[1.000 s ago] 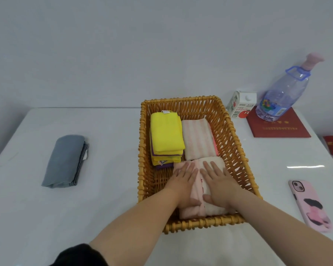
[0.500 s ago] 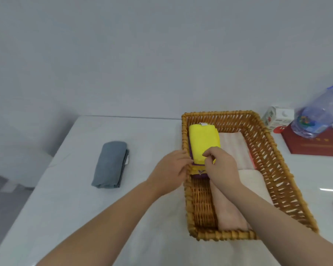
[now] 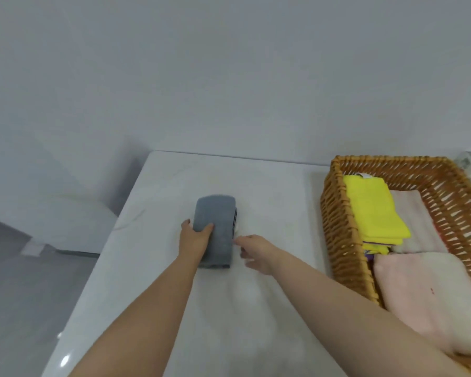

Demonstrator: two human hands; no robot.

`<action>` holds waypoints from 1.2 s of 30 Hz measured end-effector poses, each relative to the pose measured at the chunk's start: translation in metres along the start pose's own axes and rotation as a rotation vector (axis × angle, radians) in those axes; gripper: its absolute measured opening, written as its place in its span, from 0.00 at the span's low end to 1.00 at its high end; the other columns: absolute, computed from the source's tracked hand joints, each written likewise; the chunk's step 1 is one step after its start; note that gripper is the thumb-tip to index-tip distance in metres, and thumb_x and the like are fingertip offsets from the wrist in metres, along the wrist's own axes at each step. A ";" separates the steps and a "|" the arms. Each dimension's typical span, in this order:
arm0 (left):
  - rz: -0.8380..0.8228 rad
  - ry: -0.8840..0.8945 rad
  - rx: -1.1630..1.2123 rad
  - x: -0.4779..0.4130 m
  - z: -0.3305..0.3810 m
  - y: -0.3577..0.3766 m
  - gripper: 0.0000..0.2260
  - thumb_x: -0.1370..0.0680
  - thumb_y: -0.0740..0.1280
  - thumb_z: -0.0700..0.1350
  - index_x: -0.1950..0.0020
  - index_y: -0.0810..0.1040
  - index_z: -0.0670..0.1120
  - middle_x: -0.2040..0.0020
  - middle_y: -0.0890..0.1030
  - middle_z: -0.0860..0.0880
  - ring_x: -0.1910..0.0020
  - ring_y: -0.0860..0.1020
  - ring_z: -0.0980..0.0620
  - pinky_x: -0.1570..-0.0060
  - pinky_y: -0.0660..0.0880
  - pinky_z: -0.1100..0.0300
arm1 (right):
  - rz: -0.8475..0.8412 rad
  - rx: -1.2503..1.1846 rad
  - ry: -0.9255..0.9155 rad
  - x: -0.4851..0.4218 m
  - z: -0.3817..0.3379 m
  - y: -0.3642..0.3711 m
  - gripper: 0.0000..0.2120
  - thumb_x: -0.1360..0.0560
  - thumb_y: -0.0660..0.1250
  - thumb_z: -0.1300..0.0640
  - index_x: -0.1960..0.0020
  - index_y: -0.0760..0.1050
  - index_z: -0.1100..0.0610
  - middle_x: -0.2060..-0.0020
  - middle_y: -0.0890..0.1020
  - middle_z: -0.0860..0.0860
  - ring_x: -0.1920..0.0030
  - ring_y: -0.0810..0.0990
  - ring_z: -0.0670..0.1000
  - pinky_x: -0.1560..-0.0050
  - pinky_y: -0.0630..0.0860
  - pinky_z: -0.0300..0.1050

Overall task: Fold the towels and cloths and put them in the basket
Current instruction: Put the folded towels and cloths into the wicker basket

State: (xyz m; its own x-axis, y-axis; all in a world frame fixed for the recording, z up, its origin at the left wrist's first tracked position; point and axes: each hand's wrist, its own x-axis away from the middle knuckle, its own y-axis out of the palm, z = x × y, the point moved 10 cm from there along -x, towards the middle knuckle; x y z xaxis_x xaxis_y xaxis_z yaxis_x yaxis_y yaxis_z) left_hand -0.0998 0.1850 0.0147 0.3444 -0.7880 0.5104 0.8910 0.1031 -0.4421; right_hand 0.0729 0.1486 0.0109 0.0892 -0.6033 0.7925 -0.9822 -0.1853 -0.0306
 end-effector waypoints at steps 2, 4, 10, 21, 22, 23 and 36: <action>-0.078 -0.095 0.139 -0.002 -0.006 0.008 0.32 0.26 0.72 0.47 0.28 0.61 0.40 0.34 0.72 0.41 0.38 0.74 0.40 0.43 0.72 0.51 | -0.018 -0.184 -0.006 -0.011 0.004 0.009 0.19 0.22 0.64 0.55 0.36 0.71 0.66 0.46 0.79 0.58 0.50 0.78 0.55 0.50 0.76 0.46; -0.214 -0.202 0.332 0.002 -0.013 0.026 0.23 0.27 0.72 0.42 0.35 0.70 0.36 0.39 0.77 0.39 0.43 0.77 0.40 0.44 0.75 0.49 | -0.018 -0.243 -0.010 -0.013 0.007 0.012 0.22 0.24 0.67 0.54 0.37 0.72 0.69 0.45 0.80 0.61 0.48 0.81 0.59 0.48 0.79 0.51; -0.461 -0.156 0.392 0.033 0.015 0.050 0.16 0.25 0.68 0.39 0.38 0.74 0.36 0.46 0.81 0.40 0.49 0.80 0.43 0.52 0.78 0.52 | -0.074 -0.337 -0.037 0.015 -0.007 -0.010 0.17 0.26 0.69 0.51 0.44 0.77 0.62 0.51 0.83 0.57 0.53 0.82 0.55 0.51 0.79 0.48; -0.698 0.435 0.407 0.179 0.197 0.137 0.10 0.21 0.64 0.43 0.41 0.75 0.41 0.46 0.81 0.46 0.50 0.81 0.54 0.49 0.79 0.55 | 0.323 -0.308 -0.525 0.180 -0.073 -0.220 0.13 0.27 0.69 0.62 0.44 0.74 0.61 0.51 0.83 0.56 0.55 0.83 0.53 0.56 0.81 0.48; -0.655 0.483 0.377 0.187 0.200 0.146 0.10 0.20 0.63 0.44 0.42 0.75 0.41 0.48 0.80 0.48 0.53 0.80 0.60 0.51 0.78 0.61 | 0.343 -0.318 -0.526 0.188 -0.066 -0.237 0.13 0.27 0.69 0.63 0.44 0.74 0.61 0.51 0.83 0.56 0.55 0.83 0.53 0.57 0.81 0.48; -0.603 0.526 0.321 0.196 0.199 0.162 0.10 0.20 0.62 0.44 0.41 0.75 0.42 0.48 0.79 0.50 0.54 0.78 0.64 0.51 0.76 0.67 | 0.377 -0.328 -0.522 0.197 -0.054 -0.260 0.14 0.27 0.69 0.62 0.43 0.73 0.61 0.50 0.82 0.56 0.54 0.83 0.54 0.58 0.80 0.48; -0.451 0.457 0.114 0.211 0.127 0.235 0.27 0.18 0.56 0.45 0.22 0.48 0.50 0.23 0.57 0.51 0.25 0.58 0.51 0.26 0.56 0.55 | 0.330 -0.126 -0.052 0.171 0.097 -0.297 0.17 0.34 0.69 0.63 0.46 0.76 0.64 0.56 0.83 0.60 0.56 0.83 0.59 0.58 0.81 0.50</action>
State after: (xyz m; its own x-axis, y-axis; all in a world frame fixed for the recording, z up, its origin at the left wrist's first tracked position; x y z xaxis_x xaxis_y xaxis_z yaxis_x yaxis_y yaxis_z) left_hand 0.2199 0.1204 0.1125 -0.2085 -0.9452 0.2512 0.9532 -0.2539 -0.1640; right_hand 0.3961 0.0250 0.0968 -0.2316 -0.6542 0.7200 -0.9718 0.1220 -0.2018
